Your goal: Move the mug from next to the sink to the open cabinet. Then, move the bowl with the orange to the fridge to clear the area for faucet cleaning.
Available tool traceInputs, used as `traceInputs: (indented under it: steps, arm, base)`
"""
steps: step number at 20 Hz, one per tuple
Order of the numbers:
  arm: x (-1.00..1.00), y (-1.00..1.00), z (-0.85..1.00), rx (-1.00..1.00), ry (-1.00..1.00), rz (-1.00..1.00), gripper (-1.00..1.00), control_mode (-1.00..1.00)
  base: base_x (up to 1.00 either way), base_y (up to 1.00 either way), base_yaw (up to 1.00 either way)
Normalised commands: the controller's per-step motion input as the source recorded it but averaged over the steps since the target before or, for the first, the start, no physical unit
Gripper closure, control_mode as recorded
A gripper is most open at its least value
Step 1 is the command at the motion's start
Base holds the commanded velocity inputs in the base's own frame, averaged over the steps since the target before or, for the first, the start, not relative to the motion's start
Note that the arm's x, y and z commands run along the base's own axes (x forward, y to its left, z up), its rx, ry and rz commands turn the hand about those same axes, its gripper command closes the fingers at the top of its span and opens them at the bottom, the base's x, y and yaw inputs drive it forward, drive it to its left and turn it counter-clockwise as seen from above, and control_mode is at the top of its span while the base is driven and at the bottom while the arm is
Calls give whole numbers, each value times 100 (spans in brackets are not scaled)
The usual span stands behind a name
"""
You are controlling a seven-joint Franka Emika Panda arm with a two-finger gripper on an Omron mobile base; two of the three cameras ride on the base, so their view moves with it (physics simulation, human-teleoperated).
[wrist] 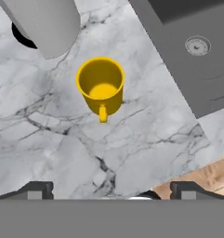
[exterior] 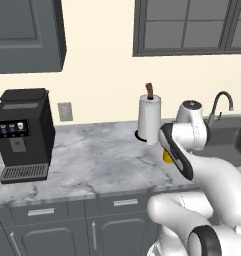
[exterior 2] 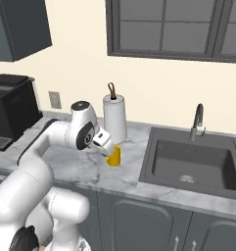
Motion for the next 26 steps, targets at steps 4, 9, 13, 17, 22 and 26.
traceInputs:
  steps: [4, 9, 13, 17, 22, 26]
  arm:
    - [35, 1, -40, -3, 1, -1, -100, -100]
    - [25, 0, -30, 0, 1, 0, -100, -100]
    - [9, -15, -42, 1, 0, 0, -100, -100]
    - [2, -18, -37, 2, 0, 0, -100, -100]
    - [27, -1, -25, 0, -1, 0, -100, -100]
    - [27, -3, -28, 0, -1, 0, -100, -100]
  base:
    - [0, 0, 0]
    - [0, 0, 0]
    - [0, 0, 0]
    - [0, 0, 0]
    - [0, 0, 0]
    - [0, 0, 0]
